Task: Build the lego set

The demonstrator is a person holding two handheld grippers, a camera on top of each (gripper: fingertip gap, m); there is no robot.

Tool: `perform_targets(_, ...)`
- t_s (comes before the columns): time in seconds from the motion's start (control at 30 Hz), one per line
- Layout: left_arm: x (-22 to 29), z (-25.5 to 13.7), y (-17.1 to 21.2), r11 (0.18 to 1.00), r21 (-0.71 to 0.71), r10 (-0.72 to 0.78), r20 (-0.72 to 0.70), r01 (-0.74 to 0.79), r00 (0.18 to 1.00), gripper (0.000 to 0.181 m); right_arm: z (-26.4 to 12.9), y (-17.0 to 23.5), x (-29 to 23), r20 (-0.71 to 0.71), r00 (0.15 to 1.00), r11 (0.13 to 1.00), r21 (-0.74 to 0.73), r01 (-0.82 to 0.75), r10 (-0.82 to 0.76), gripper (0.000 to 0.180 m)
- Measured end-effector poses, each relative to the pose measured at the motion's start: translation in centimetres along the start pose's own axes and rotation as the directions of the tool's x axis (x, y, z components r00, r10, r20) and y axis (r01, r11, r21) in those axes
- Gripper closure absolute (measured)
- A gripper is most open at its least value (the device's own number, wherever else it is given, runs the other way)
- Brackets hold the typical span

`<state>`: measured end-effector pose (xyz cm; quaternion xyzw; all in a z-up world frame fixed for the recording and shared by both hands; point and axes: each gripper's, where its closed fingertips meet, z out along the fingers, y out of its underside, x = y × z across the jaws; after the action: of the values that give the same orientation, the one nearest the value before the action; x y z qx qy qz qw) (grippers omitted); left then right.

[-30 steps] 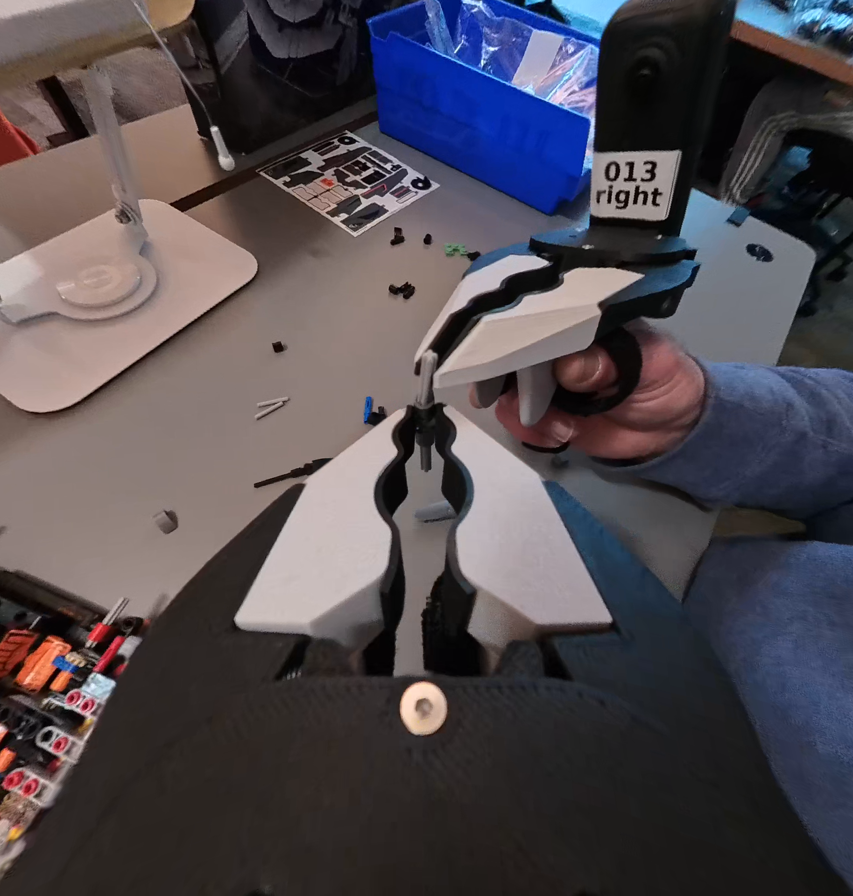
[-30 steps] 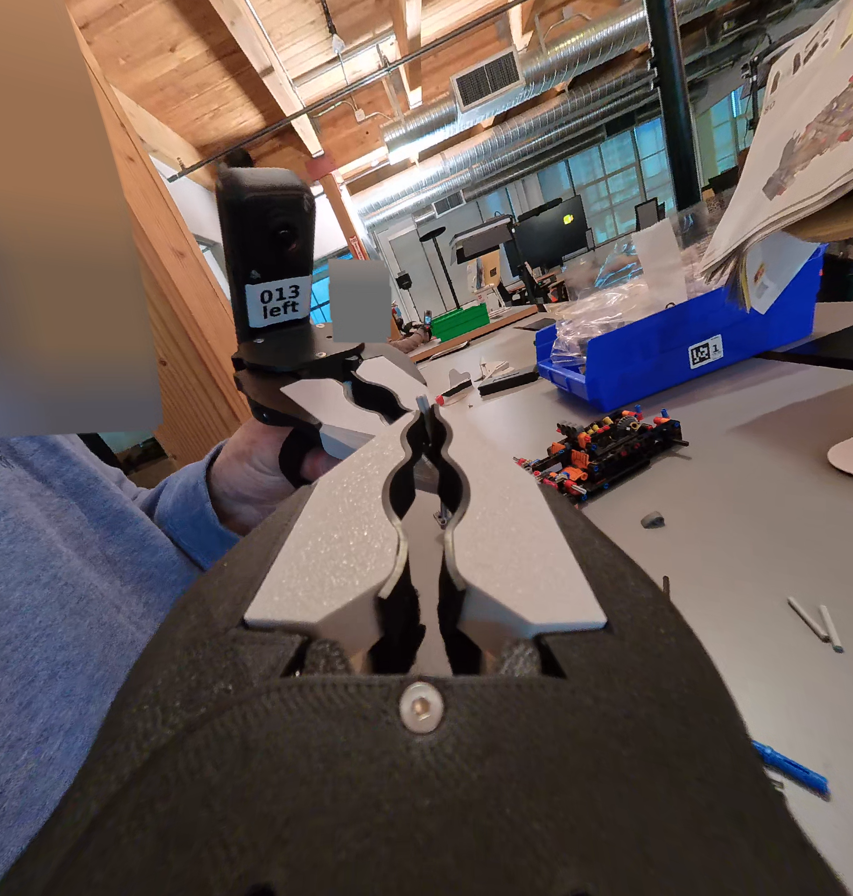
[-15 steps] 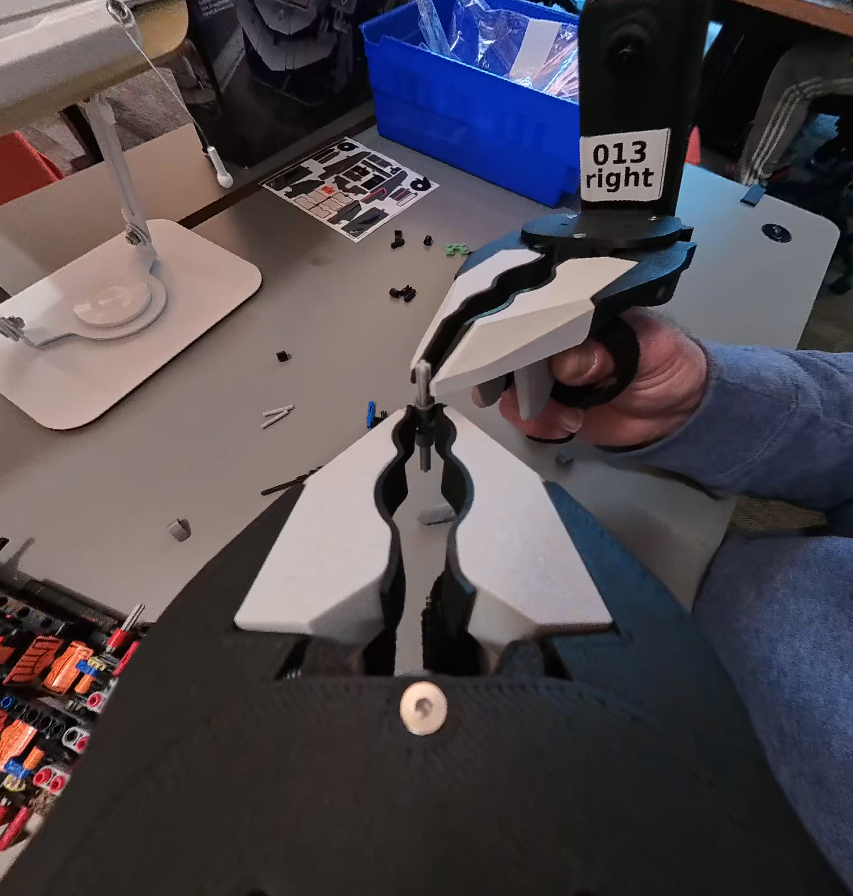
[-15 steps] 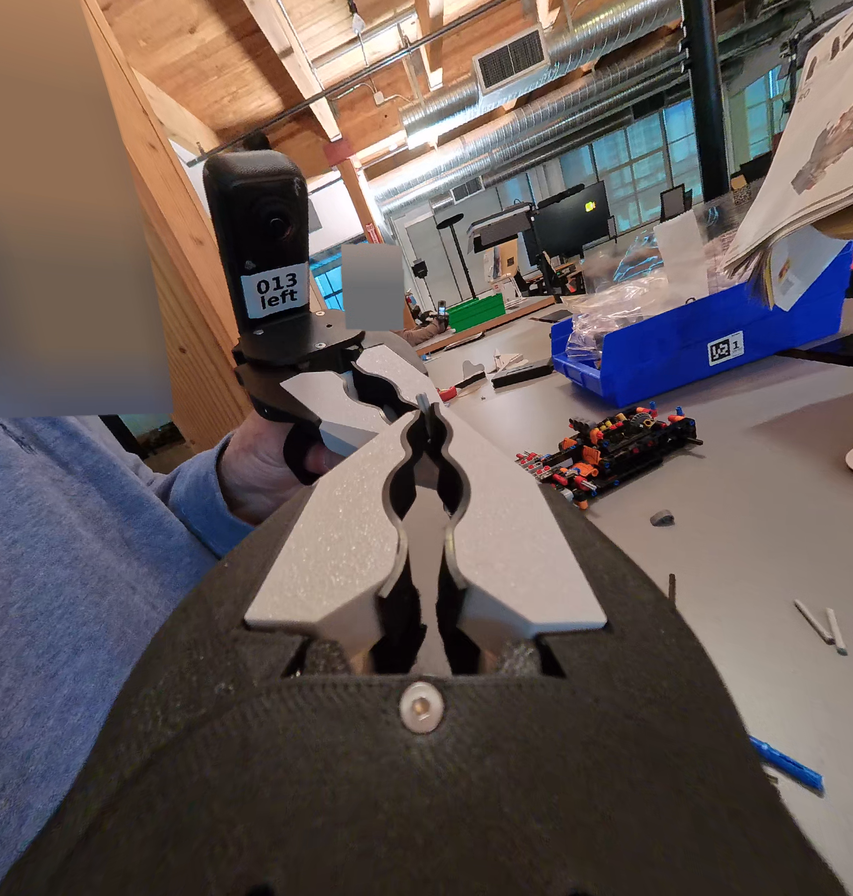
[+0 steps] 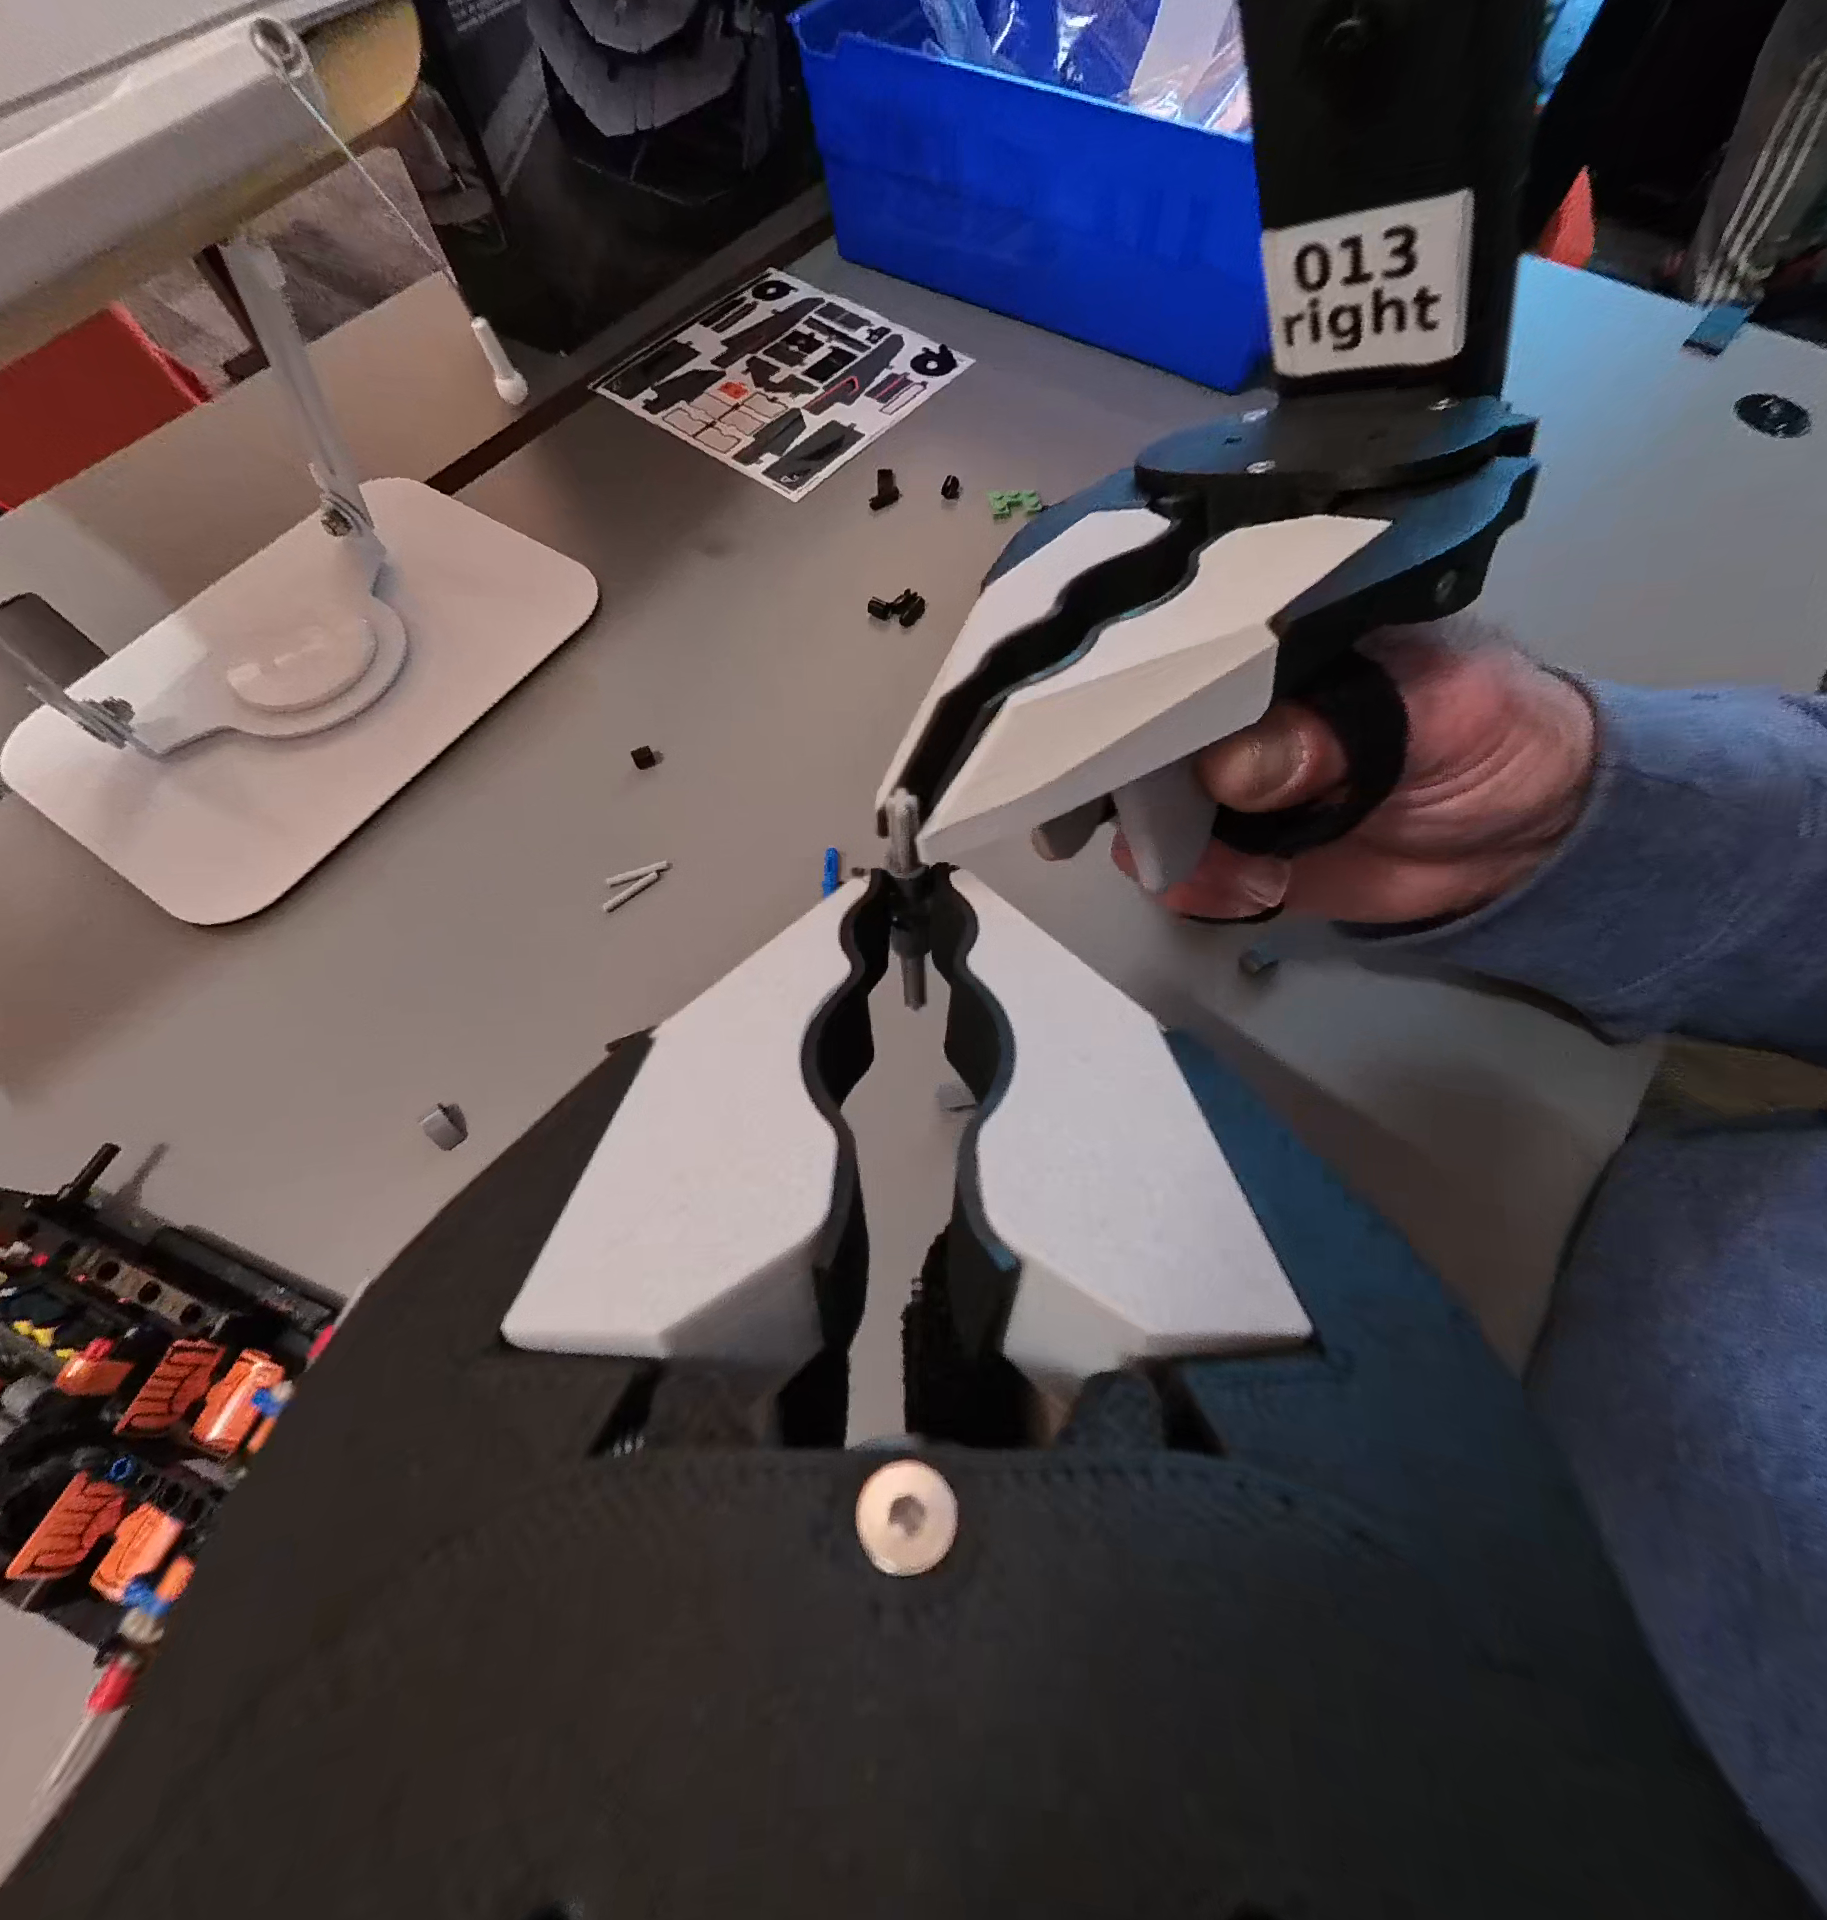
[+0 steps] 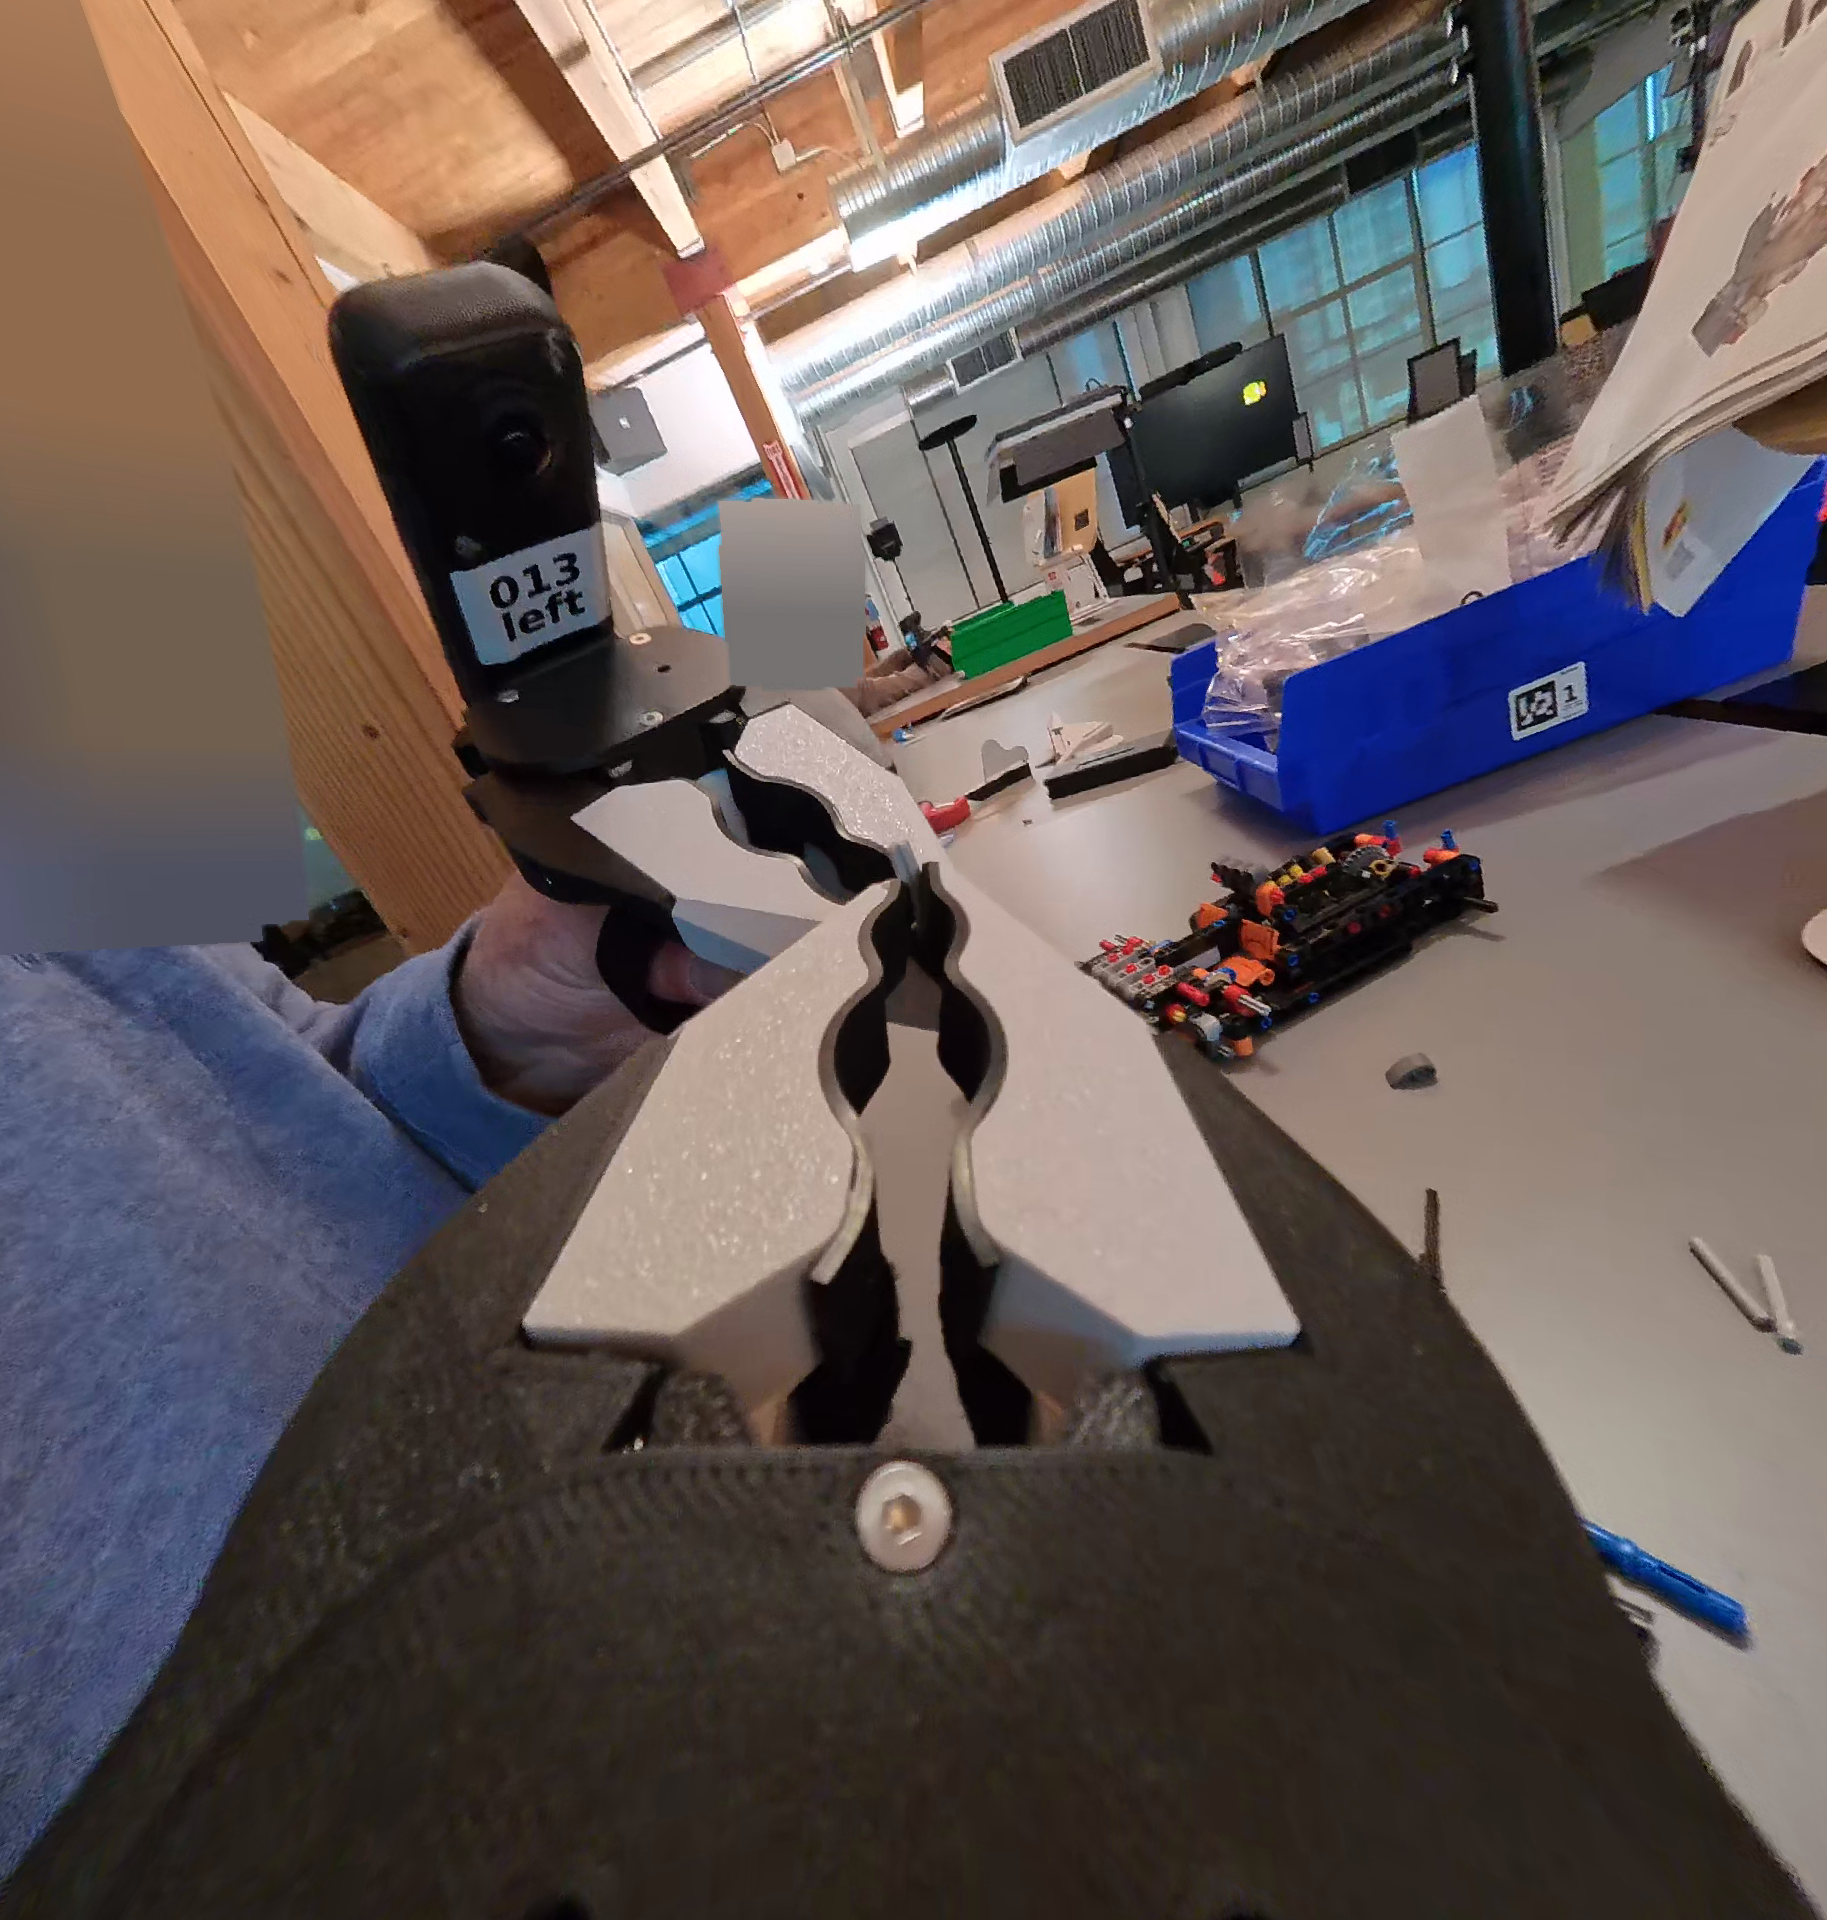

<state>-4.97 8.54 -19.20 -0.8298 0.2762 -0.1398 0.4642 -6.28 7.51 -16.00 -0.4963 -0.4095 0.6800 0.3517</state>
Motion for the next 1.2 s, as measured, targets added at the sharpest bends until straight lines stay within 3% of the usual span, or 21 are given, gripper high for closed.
perform_targets(0.13, 0.0, -0.4, -0.3, 0.992, 0.044, -0.116, -0.115, 0.121, 0.987, 0.175, -0.7, -1.3, -0.2, -0.002, 0.999, 0.999, -0.006, 0.039, -0.039, 0.162)
perform_targets(0.27, 0.2, -1.1, -0.5, 0.963, 0.048, -0.241, -0.286, 0.265, 0.927, 0.175, -1.1, -1.2, -0.8, -0.033, 0.924, 0.9, -0.243, 0.362, -0.381, 0.146)
perform_targets(0.33, 0.3, -1.2, -0.3, 0.953, 0.031, -0.273, -0.341, 0.301, 0.9, 0.175, -0.9, -1.4, -1.3, 0.004, 0.818, 0.763, -0.357, 0.539, -0.576, 0.139)
perform_targets(0.43, 0.9, -1.4, -0.3, 0.941, 0.004, -0.305, -0.424, 0.338, 0.853, 0.175, -0.3, -1.3, -1.8, 0.118, 0.608, 0.489, -0.485, 0.725, -0.785, 0.13)
perform_targets(0.57, 2.1, -1.8, -0.4, 0.932, -0.025, -0.324, -0.504, 0.362, 0.8, 0.175, 0.2, 0.9, -1.1, 0.329, 0.435, 0.187, -0.576, 0.796, -0.838, 0.129)
perform_targets(0.7, 2.6, -1.9, -0.4, 0.927, -0.044, -0.337, -0.536, 0.374, 0.774, 0.175, 0.0, 2.0, -0.7, 0.452, 0.347, 0.015, -0.592, 0.806, -0.821, 0.124)
perform_targets(0.77, 2.9, -2.0, -0.3, 0.926, -0.058, -0.342, -0.549, 0.373, 0.763, 0.175, -0.1, 1.9, -1.0, 0.483, 0.309, -0.029, -0.573, 0.819, -0.819, 0.133)
perform_targets(0.93, 2.9, -1.8, -0.6, 0.924, -0.06, -0.345, -0.553, 0.377, 0.759, 0.175, -0.3, 2.0, -0.8, 0.519, 0.226, -0.134, -0.568, 0.812, -0.824, 0.136)
perform_targets(1.2, 2.8, -1.2, -0.6, 0.927, -0.063, -0.345, -0.535, 0.371, 0.771, 0.175, -0.6, 2.1, -0.4, 0.522, 0.219, -0.155, -0.581, 0.799, -0.824, 0.138)
